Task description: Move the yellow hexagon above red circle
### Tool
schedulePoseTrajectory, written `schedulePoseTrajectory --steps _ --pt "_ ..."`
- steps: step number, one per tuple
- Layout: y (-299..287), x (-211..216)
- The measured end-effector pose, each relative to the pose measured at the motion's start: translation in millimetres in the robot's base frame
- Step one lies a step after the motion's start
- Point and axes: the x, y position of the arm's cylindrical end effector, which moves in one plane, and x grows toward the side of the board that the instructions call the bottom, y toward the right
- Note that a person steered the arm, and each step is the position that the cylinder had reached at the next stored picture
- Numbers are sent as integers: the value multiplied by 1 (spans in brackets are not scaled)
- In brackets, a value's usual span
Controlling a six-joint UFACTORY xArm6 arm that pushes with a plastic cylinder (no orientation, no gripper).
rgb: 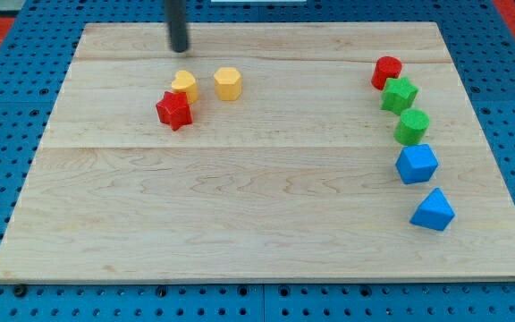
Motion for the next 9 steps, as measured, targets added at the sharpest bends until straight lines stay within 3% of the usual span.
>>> schedulePoseTrajectory --steps 1,2,5,8,9 --pt "-60 35" --pt "-42 61" --pt "101 71" --pt "117 98" --pt "184 98"
